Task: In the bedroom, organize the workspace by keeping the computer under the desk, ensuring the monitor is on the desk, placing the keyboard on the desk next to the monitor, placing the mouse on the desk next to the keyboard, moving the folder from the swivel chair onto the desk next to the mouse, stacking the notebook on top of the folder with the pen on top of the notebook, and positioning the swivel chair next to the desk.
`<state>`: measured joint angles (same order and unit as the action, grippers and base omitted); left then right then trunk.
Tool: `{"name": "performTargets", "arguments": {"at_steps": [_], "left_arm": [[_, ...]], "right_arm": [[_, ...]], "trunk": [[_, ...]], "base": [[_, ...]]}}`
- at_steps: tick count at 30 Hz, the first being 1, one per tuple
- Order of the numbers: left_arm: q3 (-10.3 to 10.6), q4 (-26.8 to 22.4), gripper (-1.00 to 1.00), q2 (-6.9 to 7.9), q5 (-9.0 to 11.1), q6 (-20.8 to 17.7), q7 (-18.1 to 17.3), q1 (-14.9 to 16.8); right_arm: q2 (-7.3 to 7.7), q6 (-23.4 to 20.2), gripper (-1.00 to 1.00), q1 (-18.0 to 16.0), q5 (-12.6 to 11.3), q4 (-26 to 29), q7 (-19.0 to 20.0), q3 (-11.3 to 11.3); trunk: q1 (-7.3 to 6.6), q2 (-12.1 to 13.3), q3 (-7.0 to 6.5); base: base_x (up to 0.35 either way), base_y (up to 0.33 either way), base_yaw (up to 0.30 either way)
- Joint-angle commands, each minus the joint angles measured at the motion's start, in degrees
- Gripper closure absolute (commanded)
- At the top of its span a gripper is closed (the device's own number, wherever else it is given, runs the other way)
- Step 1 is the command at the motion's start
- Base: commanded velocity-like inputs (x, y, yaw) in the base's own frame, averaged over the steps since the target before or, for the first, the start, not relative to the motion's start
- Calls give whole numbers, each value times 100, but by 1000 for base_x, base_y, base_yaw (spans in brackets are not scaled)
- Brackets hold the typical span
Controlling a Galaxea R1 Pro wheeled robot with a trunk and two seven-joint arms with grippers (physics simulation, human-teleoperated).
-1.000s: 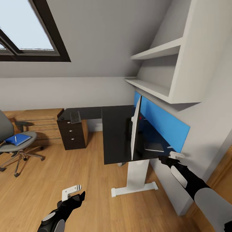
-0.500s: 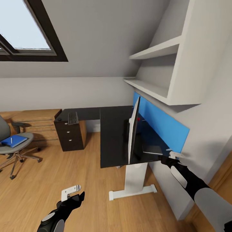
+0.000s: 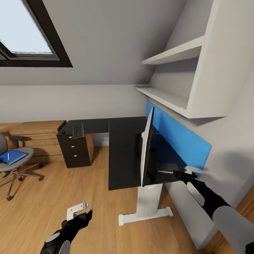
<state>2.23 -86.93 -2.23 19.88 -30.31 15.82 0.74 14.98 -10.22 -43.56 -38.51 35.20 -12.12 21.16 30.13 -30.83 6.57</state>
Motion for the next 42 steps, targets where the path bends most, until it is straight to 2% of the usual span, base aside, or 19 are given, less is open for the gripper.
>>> {"name": "performTargets", "arguments": {"at_steps": [1, 11, 19, 30, 34, 42], "left_arm": [[6, -9, -100, 1, 60, -18, 53, 5], [5, -9, -100, 3, 60, -18, 53, 5], [5, -8, -100, 2, 60, -18, 53, 5], [10, -8, -100, -3, 47, -12, 53, 5], [11, -9, -100, -5, 49, -16, 53, 5], [14, -9, -100, -5, 48, -18, 53, 5]], "right_arm": [[11, -14, -100, -6, -44, 13, -54, 46], [5, 8, -100, -6, 157, -14, -54, 46], [5, 25, -100, -5, 203, -21, -54, 46], [-16, 835, -100, -6, 658, -561, -59, 73], [-26, 1107, -100, -6, 697, -642, -56, 67], [-58, 1259, -100, -8, 722, -708, -49, 70]], "trunk": [[4, -10, 12], [4, -10, 12], [4, -10, 12], [4, -10, 12], [4, -10, 12], [4, -10, 12]], "base": [[161, 0, 0], [181, 0, 0], [108, 0, 0], [211, 0, 0], [291, 0, 0], [254, 0, 0]]}}
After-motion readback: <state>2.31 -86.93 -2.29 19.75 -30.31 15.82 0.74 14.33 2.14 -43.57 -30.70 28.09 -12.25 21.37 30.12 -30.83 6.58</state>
